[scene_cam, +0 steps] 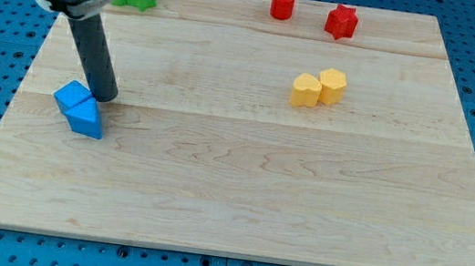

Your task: Push the red circle along with red star towards the top right

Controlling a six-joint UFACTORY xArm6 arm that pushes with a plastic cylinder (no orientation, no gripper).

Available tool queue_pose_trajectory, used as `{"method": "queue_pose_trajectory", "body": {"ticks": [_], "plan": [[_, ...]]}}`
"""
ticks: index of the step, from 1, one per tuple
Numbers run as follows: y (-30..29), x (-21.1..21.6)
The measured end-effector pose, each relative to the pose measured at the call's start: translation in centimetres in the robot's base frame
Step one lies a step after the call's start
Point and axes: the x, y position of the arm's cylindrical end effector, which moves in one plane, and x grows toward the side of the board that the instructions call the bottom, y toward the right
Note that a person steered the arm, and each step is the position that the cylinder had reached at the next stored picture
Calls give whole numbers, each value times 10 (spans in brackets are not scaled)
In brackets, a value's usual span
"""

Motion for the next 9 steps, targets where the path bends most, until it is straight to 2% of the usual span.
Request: {"method": "queue_pose_trajectory", "body": {"ticks": [1,2,4,5,6,8,9], "plan": [[18,-32],[75,-99],[100,-218],[136,-246],[163,-246],[302,-246],[321,-241]]}}
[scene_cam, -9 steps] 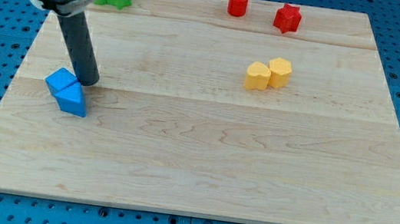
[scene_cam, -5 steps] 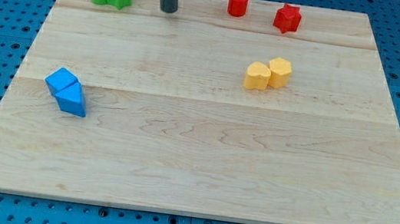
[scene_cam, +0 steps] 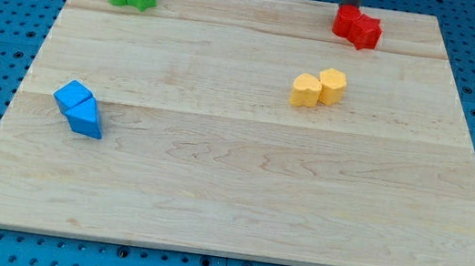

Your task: Push the red circle along with red star towards the top right

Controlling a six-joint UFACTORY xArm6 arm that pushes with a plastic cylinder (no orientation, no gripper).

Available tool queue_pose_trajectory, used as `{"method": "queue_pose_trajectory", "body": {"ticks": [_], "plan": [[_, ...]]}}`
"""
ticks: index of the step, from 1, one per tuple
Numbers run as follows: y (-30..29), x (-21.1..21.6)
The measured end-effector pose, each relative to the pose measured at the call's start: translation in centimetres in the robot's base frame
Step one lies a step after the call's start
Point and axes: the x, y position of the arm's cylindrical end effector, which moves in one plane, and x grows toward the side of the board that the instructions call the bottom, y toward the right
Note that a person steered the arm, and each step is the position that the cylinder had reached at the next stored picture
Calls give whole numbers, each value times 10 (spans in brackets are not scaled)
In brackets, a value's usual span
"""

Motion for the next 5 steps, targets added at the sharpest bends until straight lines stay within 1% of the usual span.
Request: {"method": "queue_pose_trajectory", "body": {"ticks": [1,3,4,5], "plan": [[1,8],[22,22],[67,46],[75,76]]}}
